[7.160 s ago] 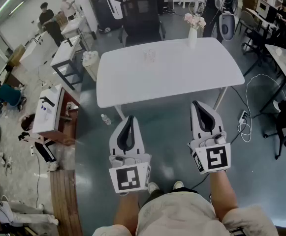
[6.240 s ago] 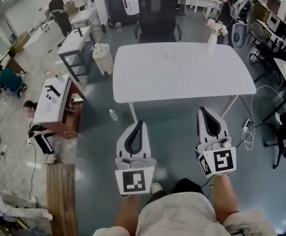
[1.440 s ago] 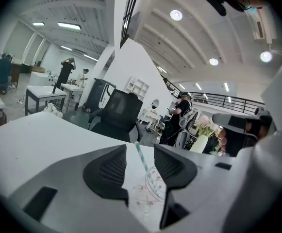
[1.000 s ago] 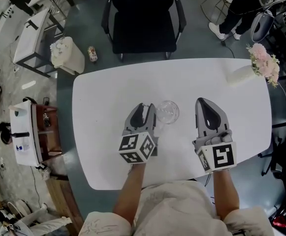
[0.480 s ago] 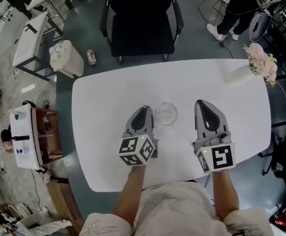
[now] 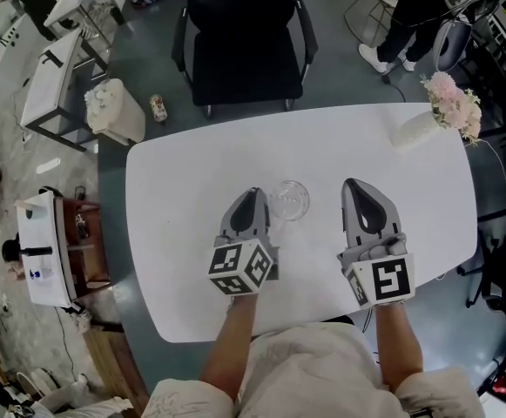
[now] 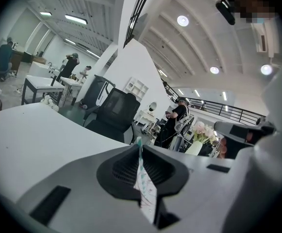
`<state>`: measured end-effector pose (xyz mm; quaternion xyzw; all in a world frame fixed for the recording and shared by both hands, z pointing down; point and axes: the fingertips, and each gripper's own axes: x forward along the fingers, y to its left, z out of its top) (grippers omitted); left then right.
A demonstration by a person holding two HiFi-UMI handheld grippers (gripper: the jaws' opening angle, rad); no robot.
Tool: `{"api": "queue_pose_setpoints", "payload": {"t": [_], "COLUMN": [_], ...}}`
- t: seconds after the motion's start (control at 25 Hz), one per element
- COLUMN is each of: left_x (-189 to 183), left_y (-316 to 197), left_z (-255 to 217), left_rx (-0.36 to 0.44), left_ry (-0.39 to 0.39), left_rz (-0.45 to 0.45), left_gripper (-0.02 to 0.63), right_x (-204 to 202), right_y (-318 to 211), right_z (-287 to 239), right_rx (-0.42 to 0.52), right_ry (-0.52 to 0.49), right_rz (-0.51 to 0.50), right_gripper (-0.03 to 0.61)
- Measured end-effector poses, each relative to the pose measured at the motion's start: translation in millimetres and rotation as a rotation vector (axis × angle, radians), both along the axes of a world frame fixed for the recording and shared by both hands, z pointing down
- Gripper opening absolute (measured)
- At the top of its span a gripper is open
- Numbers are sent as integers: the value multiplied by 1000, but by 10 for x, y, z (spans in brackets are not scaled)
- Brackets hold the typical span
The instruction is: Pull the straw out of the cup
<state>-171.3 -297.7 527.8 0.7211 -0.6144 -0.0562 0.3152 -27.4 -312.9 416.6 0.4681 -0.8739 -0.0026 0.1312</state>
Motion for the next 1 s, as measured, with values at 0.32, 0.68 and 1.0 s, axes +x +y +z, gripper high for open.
{"api": "queue_pose_setpoints", "payload": {"t": [0.32,0.68,1.0], "left_x": [64,237,553], "left_y": [55,222,474], "left_z": [-223,-606,-1143], "left_rx": [51,109,200], "left_ry": [-41,-131,-271], "left_rz": [5,-17,-31], "left_gripper": [21,21,21], "right_x": [160,458,748], "right_y": [93,194,350], "right_z": [-111,-291,-533], "right_rx": [27,53,84], "right_ry": [-22,-82,-118], "right_rz": [28,22,-37], "right_gripper": [0,0,0]}}
